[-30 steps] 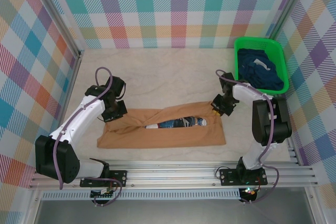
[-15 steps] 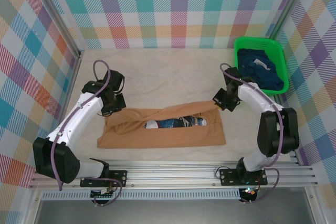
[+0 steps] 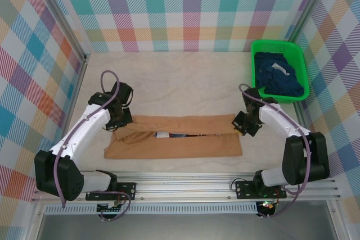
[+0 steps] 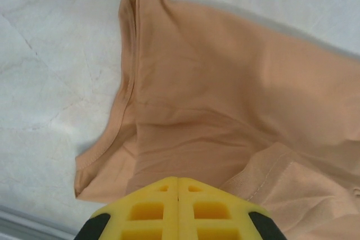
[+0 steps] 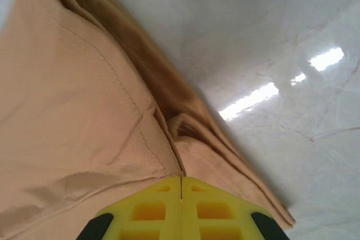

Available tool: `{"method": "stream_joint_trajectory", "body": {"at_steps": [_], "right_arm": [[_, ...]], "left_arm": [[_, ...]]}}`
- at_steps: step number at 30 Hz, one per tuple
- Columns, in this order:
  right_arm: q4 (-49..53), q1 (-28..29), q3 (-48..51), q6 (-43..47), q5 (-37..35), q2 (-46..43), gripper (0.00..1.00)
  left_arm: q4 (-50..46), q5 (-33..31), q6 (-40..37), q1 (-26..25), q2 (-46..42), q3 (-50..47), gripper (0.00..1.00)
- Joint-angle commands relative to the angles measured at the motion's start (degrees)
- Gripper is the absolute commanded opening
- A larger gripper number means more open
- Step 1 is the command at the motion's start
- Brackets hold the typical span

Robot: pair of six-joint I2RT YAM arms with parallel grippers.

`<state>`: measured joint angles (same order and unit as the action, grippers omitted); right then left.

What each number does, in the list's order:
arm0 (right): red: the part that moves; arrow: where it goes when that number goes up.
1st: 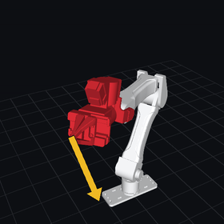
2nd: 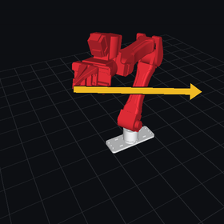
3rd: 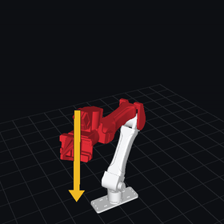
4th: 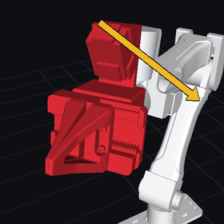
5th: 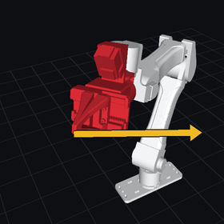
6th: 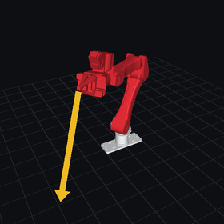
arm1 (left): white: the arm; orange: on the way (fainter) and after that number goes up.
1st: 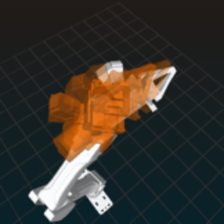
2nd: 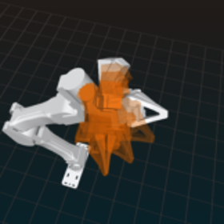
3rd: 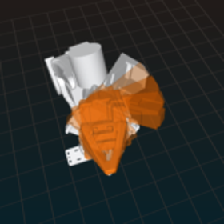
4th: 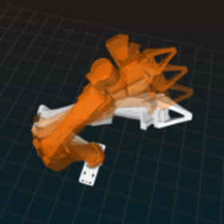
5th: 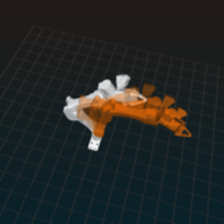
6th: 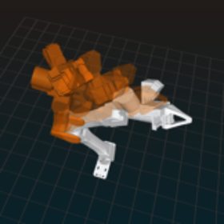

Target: Fold and stack the t-shirts

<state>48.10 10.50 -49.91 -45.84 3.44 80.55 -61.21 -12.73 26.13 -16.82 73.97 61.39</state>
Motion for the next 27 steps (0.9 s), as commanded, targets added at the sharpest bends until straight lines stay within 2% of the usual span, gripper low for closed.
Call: {"method": "stream_joint_trajectory", "body": {"at_steps": [1, 16, 17, 18, 19, 20, 22, 23, 27], "right_arm": [[-0.2, -0.1, 0.5, 0.2, -1.7, 0.8, 0.00], [-1.5, -0.1, 1.6, 1.1, -1.1, 3.4, 0.00], [-1.3, -0.1, 1.6, 1.0, -1.3, 3.2, 0.01], [-1.2, -0.2, 1.4, 1.1, -1.6, 2.8, 0.09], [-0.6, -0.1, 1.0, 1.1, -2.1, 2.1, 0.17], [-0.2, -0.1, 0.4, 1.2, -2.9, 0.8, 0.24], [0.1, 0.0, -0.9, 1.7, -4.5, -1.7, 0.30], [-0.1, 0.0, -1.8, 2.4, -5.1, -2.4, 0.30], [-2.6, 0.4, -5.2, 4.4, -4.0, 1.2, 0.28]], "left_arm": [[-0.4, 0.3, 0.7, -0.8, -1.7, -2.3, 0.00], [1.0, 3.0, 2.5, -1.0, -2.6, -7.7, 0.00], [1.1, 3.8, 2.6, -1.0, -2.9, -7.9, 0.00], [1.0, 4.3, 2.6, -1.0, -3.2, -7.8, 0.01], [0.7, 4.8, 2.9, -1.0, -3.8, -7.2, 0.08], [0.3, 4.9, 3.4, -1.0, -4.6, -6.1, 0.20], [0.1, 4.5, 4.4, -1.0, -5.9, -3.4, 0.44], [0.4, 4.5, 5.0, -0.6, -6.0, -1.9, 0.50], [2.6, 7.9, 5.6, 4.3, 0.9, 3.8, 0.53]]}}
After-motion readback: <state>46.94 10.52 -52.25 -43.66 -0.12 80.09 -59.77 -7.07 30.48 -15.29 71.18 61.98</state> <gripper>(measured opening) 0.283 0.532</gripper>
